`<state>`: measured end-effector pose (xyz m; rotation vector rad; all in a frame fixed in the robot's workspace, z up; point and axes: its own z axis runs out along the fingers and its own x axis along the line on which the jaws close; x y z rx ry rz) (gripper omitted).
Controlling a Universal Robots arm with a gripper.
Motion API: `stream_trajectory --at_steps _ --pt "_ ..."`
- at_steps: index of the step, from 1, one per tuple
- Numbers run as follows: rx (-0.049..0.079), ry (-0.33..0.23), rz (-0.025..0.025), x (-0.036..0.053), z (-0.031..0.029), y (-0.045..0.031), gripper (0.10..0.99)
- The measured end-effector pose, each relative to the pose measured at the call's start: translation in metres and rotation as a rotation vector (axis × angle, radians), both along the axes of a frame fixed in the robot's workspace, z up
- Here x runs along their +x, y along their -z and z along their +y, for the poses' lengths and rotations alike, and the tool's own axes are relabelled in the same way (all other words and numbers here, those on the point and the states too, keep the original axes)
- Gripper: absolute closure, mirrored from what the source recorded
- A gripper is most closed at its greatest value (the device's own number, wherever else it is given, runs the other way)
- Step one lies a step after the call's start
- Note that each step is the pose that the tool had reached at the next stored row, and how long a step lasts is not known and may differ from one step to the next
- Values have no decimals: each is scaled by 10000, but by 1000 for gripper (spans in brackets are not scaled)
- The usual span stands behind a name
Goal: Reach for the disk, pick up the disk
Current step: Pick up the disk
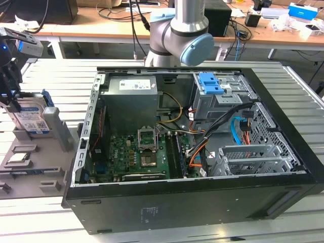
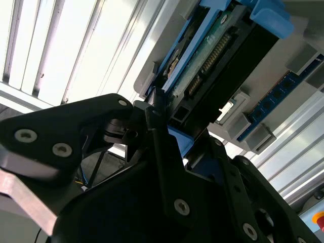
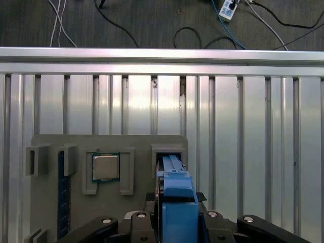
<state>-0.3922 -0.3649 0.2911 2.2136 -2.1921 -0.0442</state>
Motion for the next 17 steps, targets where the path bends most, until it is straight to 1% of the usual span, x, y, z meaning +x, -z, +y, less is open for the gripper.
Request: stream_trajectory --at_steps 12,15,17 --pt "2 0 -5 1 0 -2 718" --pt "-1 1 -1 1 0 -63 718" --pt "0 0 -1 2 0 -91 718"
